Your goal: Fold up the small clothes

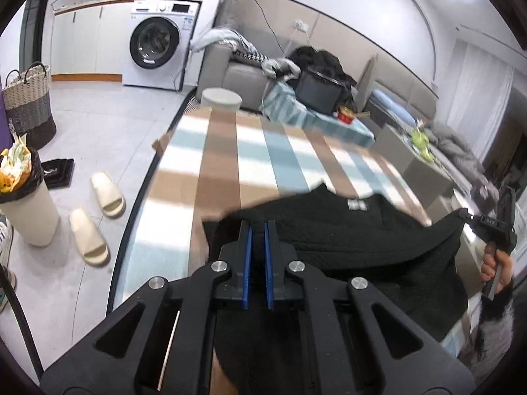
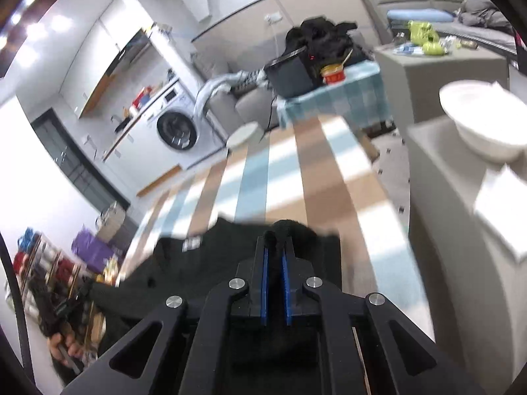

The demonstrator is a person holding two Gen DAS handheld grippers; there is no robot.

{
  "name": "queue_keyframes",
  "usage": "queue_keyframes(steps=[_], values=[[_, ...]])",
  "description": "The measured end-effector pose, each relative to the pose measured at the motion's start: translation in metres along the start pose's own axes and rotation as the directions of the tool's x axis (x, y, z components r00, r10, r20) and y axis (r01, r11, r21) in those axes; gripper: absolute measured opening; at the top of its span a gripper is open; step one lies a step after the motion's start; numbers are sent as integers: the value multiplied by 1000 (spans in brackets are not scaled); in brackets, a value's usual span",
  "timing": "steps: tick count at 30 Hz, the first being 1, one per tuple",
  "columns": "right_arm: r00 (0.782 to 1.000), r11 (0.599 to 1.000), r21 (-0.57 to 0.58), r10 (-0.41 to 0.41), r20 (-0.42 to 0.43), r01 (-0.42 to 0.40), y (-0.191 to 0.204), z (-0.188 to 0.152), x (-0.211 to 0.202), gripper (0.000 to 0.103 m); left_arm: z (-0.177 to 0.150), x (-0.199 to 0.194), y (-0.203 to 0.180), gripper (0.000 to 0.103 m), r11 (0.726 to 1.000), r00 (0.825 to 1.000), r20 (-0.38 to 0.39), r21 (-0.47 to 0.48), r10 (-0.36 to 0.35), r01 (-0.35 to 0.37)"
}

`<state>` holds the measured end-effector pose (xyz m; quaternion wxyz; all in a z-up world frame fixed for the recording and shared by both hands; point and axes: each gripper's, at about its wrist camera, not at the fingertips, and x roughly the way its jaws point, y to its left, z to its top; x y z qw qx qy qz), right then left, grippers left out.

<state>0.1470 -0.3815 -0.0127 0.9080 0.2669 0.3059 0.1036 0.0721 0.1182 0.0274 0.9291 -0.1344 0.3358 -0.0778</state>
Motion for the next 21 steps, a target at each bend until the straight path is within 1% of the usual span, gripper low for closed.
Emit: queue_keyframes(steps=[2, 3, 4, 5, 7, 8, 9, 10, 11, 12, 13, 16, 17, 18, 20, 21], values=[[1000, 999, 33, -13, 20, 13, 0, 17, 13, 7, 15, 13, 4, 5, 1000, 1000, 9, -29, -10, 10], [999, 998, 62, -30, 27, 29, -3, 25, 23, 7, 24, 25, 7, 5, 999, 1000, 1, -52, -14, 14], [999, 996, 86, -39, 22, 37, -7, 33, 35, 11, 30, 38, 12, 8, 997, 1000, -14, -72, -13, 12], [999, 994, 106, -39, 18, 37, -11, 38, 42, 17, 34, 50, 16, 12, 996, 999, -38, -92, 15, -19], [997, 986, 150, -75, 10, 73, -23, 45, 58, 24, 37, 66, 24, 27, 989, 994, -92, -126, 64, -76], [997, 986, 151, -74, 3, 73, -27, 46, 60, 24, 36, 70, 26, 31, 989, 993, -103, -129, 58, -71], [998, 988, 142, -58, -8, 58, -30, 45, 61, 25, 34, 71, 27, 39, 990, 993, -103, -122, 50, -63], [998, 991, 118, -58, -21, 60, -31, 43, 61, 30, 32, 70, 26, 49, 992, 994, -96, -108, 49, -59], [997, 993, 92, -70, -28, 73, -32, 40, 60, 36, 30, 70, 26, 53, 993, 994, -92, -96, 56, -65], [996, 994, 62, -84, -38, 86, -32, 37, 60, 39, 27, 69, 25, 59, 994, 994, -85, -76, 65, -72], [995, 996, 32, -86, -58, 88, -32, 33, 60, 42, 25, 68, 23, 60, 995, 994, -83, -62, 68, -74], [986, 993, -55, -106, -131, 100, -29, 21, 70, 44, 21, 76, 17, 61, 998, 992, -107, -3, 65, -66], [981, 991, -80, -121, -153, 110, -28, 17, 75, 47, 19, 81, 13, 61, 997, 990, -118, 18, 77, -76], [977, 989, -95, -130, -172, 115, -28, 15, 81, 48, 19, 85, 12, 61, 997, 989, -124, 22, 81, -79], [974, 991, -95, -108, -197, 91, -28, 12, 91, 48, 19, 96, 9, 61, 997, 987, -145, 22, 71, -69], [973, 991, -94, -114, -199, 97, -29, 12, 95, 48, 20, 101, 9, 61, 997, 986, -149, 23, 70, -68]])
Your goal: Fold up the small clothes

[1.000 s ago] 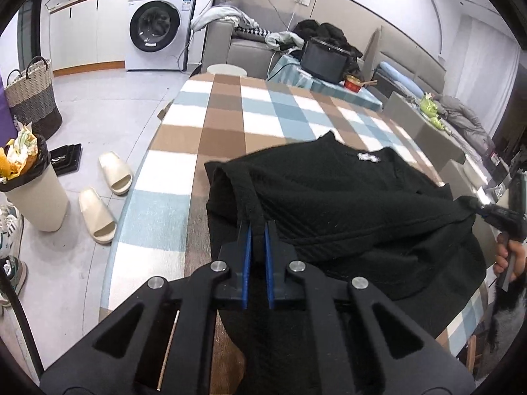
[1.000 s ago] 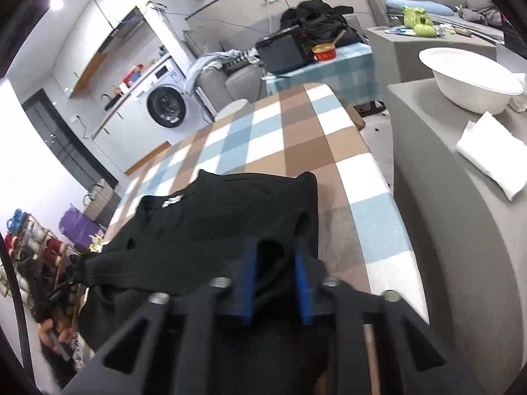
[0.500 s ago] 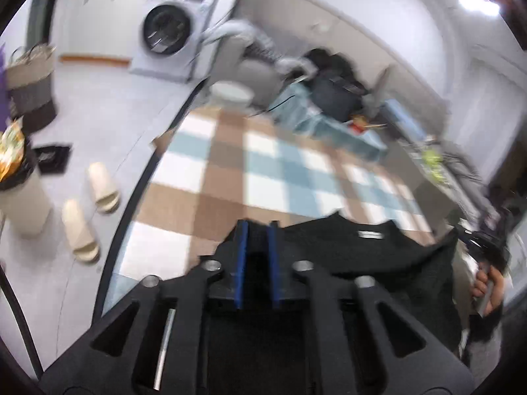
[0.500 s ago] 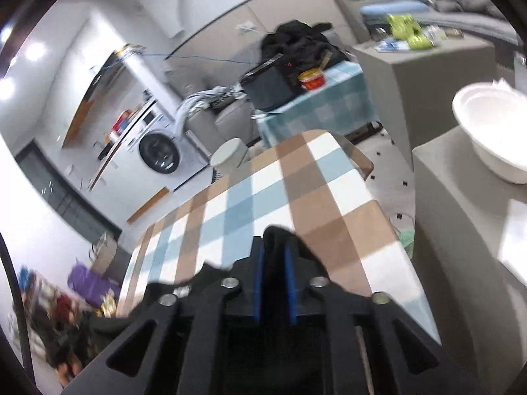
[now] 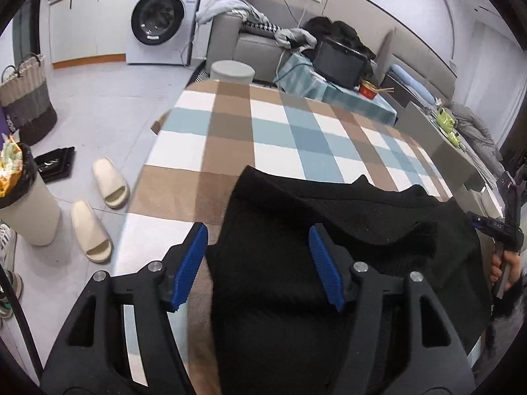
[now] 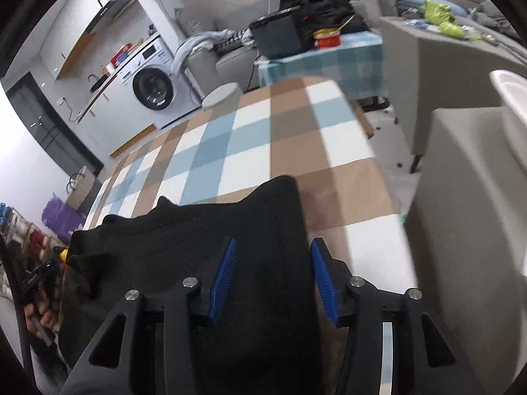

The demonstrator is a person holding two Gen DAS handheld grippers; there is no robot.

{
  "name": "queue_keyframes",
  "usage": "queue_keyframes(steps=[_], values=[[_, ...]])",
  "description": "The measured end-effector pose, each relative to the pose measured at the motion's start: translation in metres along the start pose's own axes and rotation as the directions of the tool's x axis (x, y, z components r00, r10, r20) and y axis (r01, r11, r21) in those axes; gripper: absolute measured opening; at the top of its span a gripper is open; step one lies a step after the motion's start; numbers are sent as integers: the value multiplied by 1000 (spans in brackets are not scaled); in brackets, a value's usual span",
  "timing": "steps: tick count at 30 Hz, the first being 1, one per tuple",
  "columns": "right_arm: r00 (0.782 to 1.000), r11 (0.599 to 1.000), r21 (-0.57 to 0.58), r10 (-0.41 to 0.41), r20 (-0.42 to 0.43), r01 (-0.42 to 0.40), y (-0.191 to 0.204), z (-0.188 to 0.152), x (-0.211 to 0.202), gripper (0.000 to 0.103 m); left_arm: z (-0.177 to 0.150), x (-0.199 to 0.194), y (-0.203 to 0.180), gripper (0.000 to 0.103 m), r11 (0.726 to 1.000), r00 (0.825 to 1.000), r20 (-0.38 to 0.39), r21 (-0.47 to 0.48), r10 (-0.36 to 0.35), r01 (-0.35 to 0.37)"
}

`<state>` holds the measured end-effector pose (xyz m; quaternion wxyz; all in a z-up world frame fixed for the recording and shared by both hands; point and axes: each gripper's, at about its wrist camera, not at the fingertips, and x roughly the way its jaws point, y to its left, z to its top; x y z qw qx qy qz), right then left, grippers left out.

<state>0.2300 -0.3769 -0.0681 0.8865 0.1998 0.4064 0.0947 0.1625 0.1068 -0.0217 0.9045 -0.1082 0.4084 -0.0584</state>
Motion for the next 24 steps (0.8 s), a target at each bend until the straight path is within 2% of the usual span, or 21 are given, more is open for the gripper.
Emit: queue_keyframes(steps=[4, 9, 10, 11, 12, 13, 15, 18, 20, 24], values=[[1000, 1000, -4, 18, -17, -18, 1, 6, 14, 49, 5, 20, -1, 61, 999, 999, -27, 21, 26, -25], [999, 999, -40, 18, -35, -19, 6, 10, 24, 49, 14, 43, -1, 61, 999, 998, -53, 42, 14, -12], [1000, 998, -52, 19, -24, -20, 7, 10, 24, 39, 16, 47, -1, 58, 999, 998, -59, 47, 11, -9], [1000, 998, -67, 20, -19, -21, 8, 10, 23, 21, 19, 53, -3, 54, 999, 998, -62, 49, 14, -11], [1000, 996, -86, 18, -8, -19, 10, 11, 21, 14, 20, 57, -4, 40, 999, 998, -63, 54, 9, -6], [1000, 994, -104, 20, 14, -19, 11, 10, 17, 9, 21, 61, -7, 18, 998, 998, -68, 68, 2, 2], [998, 991, -128, 39, 54, -32, 13, 10, 7, 6, 22, 68, -11, 0, 996, 996, -83, 94, 9, -1], [981, 988, -125, 108, 162, -88, 9, 11, -15, 6, 22, 64, -10, 0, 996, 999, -47, 91, -3, 7], [971, 988, -119, 122, 207, -99, 7, 13, -27, 6, 23, 50, -7, 0, 997, 1000, 3, 83, -6, 6], [939, 983, -107, 172, 297, -147, 6, 17, -47, 6, 33, 20, 15, 0, 1000, 993, 118, -9, 8, -7]])
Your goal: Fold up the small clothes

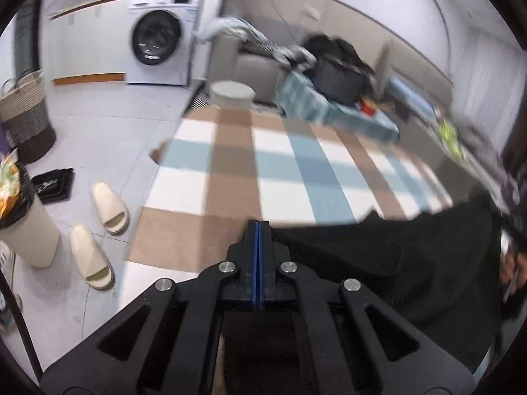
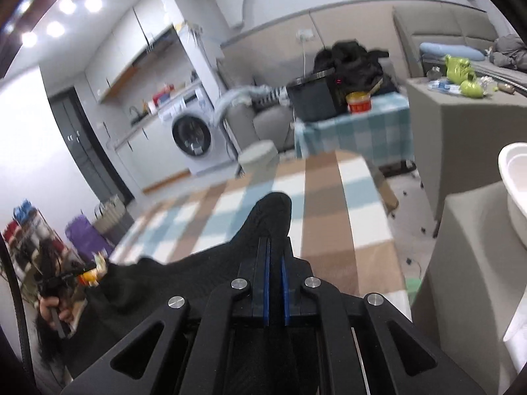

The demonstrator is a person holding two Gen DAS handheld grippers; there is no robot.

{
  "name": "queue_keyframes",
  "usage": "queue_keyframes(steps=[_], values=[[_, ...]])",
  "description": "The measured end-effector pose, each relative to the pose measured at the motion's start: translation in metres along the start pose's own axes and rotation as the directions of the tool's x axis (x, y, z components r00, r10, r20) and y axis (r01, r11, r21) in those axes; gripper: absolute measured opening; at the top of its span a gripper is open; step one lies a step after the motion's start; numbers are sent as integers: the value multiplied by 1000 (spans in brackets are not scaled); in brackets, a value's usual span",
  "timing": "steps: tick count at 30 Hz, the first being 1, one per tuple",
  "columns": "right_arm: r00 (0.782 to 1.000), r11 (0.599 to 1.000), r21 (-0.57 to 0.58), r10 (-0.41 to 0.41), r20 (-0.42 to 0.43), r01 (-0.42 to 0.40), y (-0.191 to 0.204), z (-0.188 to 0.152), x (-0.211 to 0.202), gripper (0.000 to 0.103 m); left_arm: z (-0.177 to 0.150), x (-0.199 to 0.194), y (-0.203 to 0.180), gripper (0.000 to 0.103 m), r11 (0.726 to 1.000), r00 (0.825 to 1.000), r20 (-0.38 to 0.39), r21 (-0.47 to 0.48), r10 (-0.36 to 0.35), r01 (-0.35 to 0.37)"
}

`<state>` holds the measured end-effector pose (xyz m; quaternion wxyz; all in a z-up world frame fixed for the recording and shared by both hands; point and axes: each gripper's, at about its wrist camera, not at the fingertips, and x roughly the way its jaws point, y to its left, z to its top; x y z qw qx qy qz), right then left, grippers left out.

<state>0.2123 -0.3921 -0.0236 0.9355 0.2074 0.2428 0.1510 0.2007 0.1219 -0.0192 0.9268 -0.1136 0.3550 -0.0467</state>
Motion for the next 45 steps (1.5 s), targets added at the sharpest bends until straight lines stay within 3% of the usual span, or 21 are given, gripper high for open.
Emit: queue_keyframes(steps=[1, 3, 6, 8, 9, 10, 11, 13, 14, 18, 20, 21, 22, 28, 31, 35, 37, 45], values=[[999, 1000, 4, 24, 37, -25, 0, 2, -4, 6, 3, -2, 5, 0, 1000, 1000, 12, -16, 6, -6], [999, 999, 8, -33, 39, 33, 1, 7, 1, 6, 5, -1, 12, 0, 999, 1000, 1, -40, 19, -18], [976, 977, 1, -213, -39, 213, -5, 10, 22, 6, 1, 10, 16, 0, 998, 998, -61, -69, 3, -8], [962, 969, 47, -234, -143, 243, -17, 8, 38, 15, -4, 18, 10, 9, 999, 995, -99, -34, -4, 1], [958, 968, 69, -227, -177, 242, -21, 6, 42, 19, -6, 21, 6, 22, 1000, 994, -111, -17, -7, 6], [956, 968, 71, -223, -191, 240, -22, 4, 44, 29, -7, 24, 1, 35, 1000, 992, -123, 3, -14, 14], [956, 970, 65, -217, -198, 234, -22, 2, 45, 40, -9, 27, -5, 42, 1000, 992, -123, 18, -17, 19], [960, 976, 54, -198, -198, 213, -18, 0, 44, 43, -11, 34, -16, 67, 998, 990, -138, 65, -14, 23], [960, 978, 47, -192, -204, 205, -16, -1, 44, 43, -11, 38, -20, 68, 997, 989, -146, 80, -8, 20], [959, 981, 35, -177, -222, 189, -11, -5, 46, 44, -14, 67, -29, 65, 994, 970, -244, 109, 16, 11], [955, 981, 26, -179, -237, 190, -9, -11, 46, 44, -16, 75, -30, 43, 993, 968, -250, 114, 33, -4], [954, 982, 21, -178, -242, 189, -9, -13, 47, 44, -16, 73, -33, 21, 990, 972, -232, 138, 36, -3], [952, 982, 17, -178, -247, 188, -8, -14, 48, 44, -16, 71, -35, 7, 989, 974, -228, 145, 12, 22], [950, 981, 13, -182, -253, 192, -8, -17, 49, 44, -6, 22, -26, 5, 993, 996, -47, 87, -78, 82], [945, 978, 11, -196, -262, 206, -11, -17, 51, 44, 0, 5, -13, 4, 999, 999, 28, 41, -35, 34], [940, 978, 37, -186, -286, 205, -17, -18, 55, 51, 2, 23, 18, 5, 996, 998, -57, -78, -37, 32], [935, 977, 33, -190, -298, 210, -18, -19, 57, 51, -3, 33, 15, 5, 999, 996, -93, -38, 7, -11], [922, 975, 36, -195, -334, 220, -24, -21, 71, 51, -4, 36, 7, 5, 1000, 997, -82, -13, -7, 6]])
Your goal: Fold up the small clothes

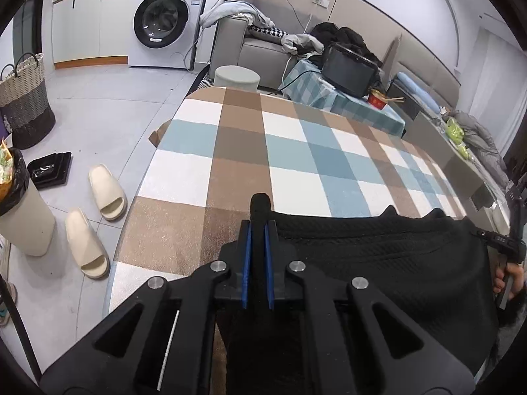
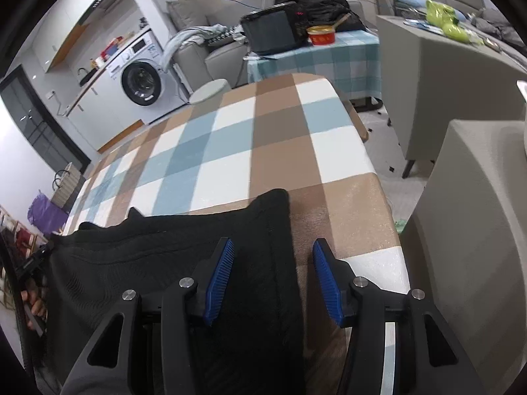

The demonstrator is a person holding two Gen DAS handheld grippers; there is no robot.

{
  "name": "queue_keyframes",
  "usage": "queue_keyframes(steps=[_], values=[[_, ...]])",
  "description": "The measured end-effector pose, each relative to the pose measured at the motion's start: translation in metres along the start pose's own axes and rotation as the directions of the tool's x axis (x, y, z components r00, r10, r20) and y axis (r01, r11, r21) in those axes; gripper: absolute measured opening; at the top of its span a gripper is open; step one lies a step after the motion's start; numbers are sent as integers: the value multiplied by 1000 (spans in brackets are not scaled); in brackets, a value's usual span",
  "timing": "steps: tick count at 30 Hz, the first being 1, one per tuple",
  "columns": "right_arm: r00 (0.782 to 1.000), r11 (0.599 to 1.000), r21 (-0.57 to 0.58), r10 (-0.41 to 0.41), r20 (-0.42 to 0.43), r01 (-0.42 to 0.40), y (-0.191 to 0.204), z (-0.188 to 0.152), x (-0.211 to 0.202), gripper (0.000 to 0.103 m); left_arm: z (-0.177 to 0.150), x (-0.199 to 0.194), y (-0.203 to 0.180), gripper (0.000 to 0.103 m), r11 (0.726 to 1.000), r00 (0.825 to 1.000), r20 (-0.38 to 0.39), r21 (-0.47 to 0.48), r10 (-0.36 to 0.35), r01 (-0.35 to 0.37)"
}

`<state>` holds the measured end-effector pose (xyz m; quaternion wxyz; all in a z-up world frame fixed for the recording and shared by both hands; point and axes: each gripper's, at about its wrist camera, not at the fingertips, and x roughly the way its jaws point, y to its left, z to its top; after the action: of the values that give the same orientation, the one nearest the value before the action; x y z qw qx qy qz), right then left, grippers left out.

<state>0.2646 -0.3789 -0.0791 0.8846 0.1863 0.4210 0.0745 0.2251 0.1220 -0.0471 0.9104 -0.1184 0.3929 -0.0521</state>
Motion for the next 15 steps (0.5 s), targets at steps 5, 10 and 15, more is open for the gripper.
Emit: queue_keyframes(steps=[5, 10, 15], values=[[999, 1000, -2, 20, 29, -20, 2, 6, 1, 6, 0, -4, -2, 4, 1000, 1000, 14, 8, -10, 10], [926, 961, -156, 265, 268, -229, 18, 0, -58, 5, 2, -24, 3, 3, 999, 997, 79, -22, -27, 29], [903, 977, -156, 195, 384, -144, 22, 9, -85, 5, 7, -42, 6, 3, 999, 991, 134, -40, -22, 27]])
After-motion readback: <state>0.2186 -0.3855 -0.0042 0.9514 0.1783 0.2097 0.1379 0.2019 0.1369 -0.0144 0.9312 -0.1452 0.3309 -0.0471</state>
